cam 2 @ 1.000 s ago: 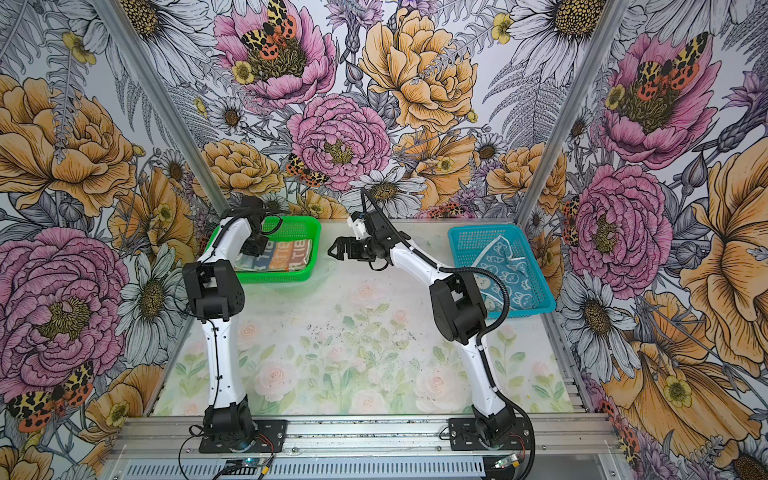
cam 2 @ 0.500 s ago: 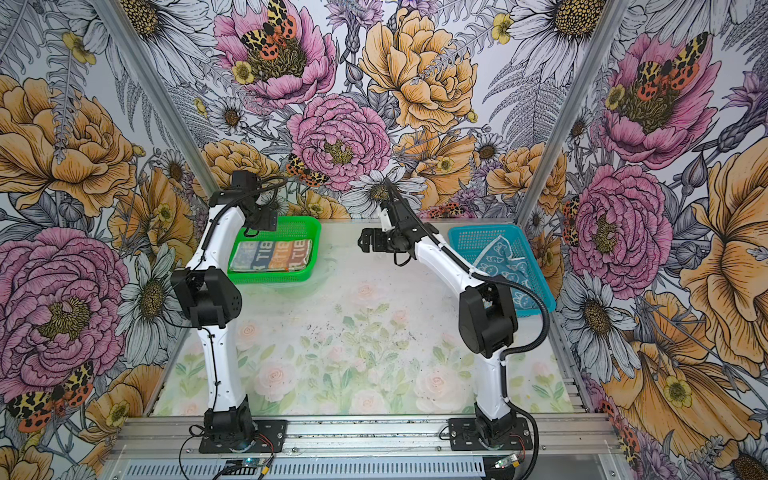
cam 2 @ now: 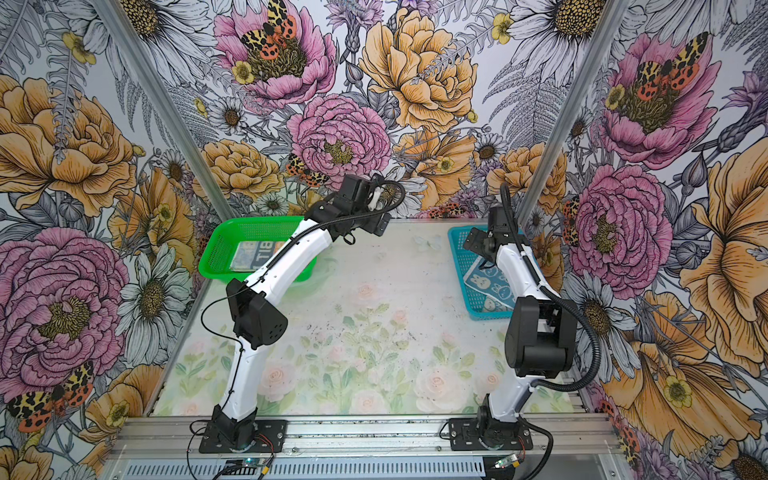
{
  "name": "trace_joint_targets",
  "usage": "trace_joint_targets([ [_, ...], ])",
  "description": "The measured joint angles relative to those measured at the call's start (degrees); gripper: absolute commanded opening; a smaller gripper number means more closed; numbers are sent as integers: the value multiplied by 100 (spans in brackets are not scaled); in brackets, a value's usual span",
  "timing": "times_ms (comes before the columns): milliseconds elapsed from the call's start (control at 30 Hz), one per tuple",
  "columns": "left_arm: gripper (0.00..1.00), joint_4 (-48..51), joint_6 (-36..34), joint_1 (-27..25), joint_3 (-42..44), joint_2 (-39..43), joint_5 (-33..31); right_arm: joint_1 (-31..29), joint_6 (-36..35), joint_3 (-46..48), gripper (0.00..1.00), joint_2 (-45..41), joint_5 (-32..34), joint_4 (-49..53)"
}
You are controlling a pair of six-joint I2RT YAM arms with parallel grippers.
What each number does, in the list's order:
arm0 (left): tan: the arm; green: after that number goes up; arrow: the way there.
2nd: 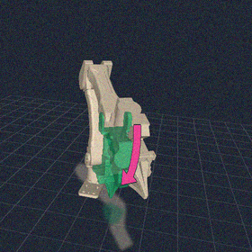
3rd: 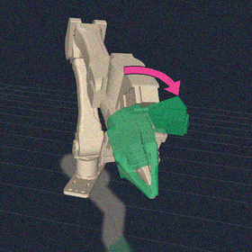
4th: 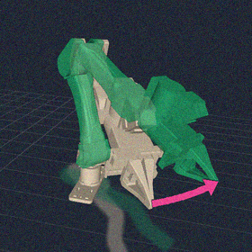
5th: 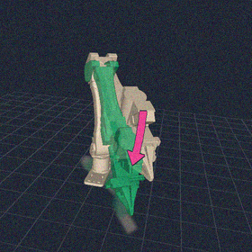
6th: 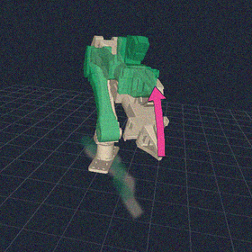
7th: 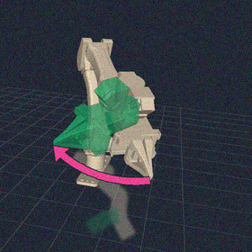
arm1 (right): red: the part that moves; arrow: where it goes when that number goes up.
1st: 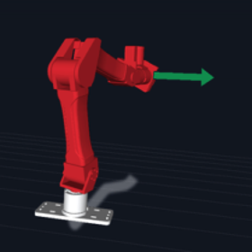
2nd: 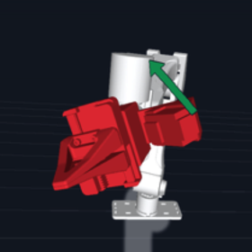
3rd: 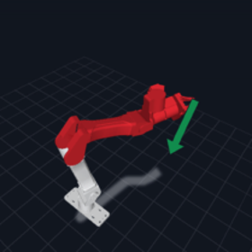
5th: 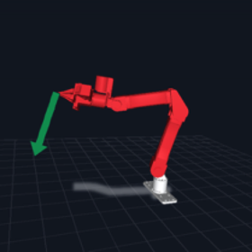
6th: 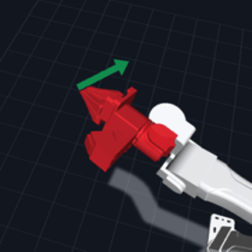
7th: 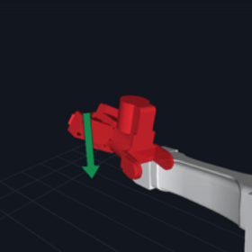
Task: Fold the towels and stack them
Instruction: 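Reach both grippers into the teal basket and grasp the blue bunny towel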
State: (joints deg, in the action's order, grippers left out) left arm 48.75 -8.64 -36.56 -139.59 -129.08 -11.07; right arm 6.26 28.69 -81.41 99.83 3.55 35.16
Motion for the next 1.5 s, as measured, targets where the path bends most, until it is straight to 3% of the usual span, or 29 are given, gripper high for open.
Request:
trace_joint_targets([
  [300, 99, -190, -273, -907, -433, -625, -131, 332, 42, 782, 99, 197, 1025, 240],
  [667, 99, -195, -341, -970, -415, -691, -212, 448, -129, 809, 98, 970, 1255, 345],
  [833, 99, -195, -356, -973, -409, -691, -260, 503, -363, 785, 83, 1058, 1276, 352],
  [1000, 99, -197, -354, -973, -409, -691, -262, 485, -621, 522, 61, 1252, 1235, 531],
  [1100, 99, -197, -352, -973, -407, -691, -262, 494, -734, 505, 32, 1276, 1300, 568],
  [1200, 99, -214, -345, -973, -385, -691, -280, 507, -798, 505, 10, 1283, 1300, 662],
  [1500, 99, -234, -330, -973, -352, -688, -640, 385, -774, 59, 0, 811, 813, 1215],
])
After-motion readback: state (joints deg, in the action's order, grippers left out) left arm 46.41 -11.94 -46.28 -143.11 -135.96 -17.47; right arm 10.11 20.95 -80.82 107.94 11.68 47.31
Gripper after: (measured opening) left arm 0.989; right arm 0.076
